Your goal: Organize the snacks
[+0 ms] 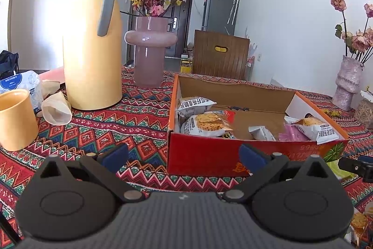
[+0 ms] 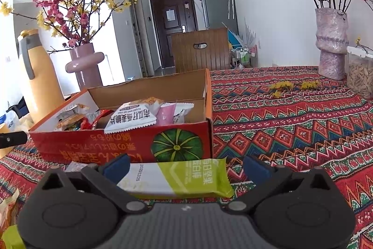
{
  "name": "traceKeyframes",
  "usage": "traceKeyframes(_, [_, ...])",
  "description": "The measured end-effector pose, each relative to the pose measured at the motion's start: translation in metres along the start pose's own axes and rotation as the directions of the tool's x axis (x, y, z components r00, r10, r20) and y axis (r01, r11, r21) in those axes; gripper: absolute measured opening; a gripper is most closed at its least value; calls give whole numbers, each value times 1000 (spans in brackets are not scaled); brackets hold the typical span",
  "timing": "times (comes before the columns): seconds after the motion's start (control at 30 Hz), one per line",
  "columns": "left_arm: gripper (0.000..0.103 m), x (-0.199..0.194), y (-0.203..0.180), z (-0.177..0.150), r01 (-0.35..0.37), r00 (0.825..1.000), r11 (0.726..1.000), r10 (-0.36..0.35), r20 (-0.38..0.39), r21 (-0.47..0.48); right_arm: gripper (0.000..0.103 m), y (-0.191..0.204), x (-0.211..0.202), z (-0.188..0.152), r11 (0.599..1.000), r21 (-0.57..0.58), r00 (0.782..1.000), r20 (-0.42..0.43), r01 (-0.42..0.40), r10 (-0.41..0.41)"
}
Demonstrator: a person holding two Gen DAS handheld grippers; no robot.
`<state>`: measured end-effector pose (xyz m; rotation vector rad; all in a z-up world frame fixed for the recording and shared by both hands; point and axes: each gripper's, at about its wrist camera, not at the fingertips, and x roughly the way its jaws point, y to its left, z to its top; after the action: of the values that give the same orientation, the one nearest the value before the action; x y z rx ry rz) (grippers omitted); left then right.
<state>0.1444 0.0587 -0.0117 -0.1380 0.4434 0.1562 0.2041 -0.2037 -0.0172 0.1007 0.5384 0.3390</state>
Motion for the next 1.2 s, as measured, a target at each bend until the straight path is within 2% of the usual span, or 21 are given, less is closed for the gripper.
traceKeyframes(0.33, [103,-4,1,2,6,1000,1000,-6,11,-3,103,4,-4,2,1000,-14,1000,19,-11,12])
traceKeyframes(0.5, [103,-18,2,8,25,999,1000,-25,35,-2,103,5,-12,6,999,27,1000,1,-27,27])
traceKeyframes(0.63, [103,-29,0,10,36,998,999,-36,46,2,103,12,-20,5,999,11,999,-10,-45,45])
traceKeyframes(0.9, [103,-44,-4,7,48,998,999,-48,35,-2,103,23,-39,-5,997,-7,997,-18,-75,75])
traceKeyframes(1.2, [103,-56,-9,2,55,998,998,-55,12,-6,103,21,-54,-17,998,-1,998,-35,-59,59])
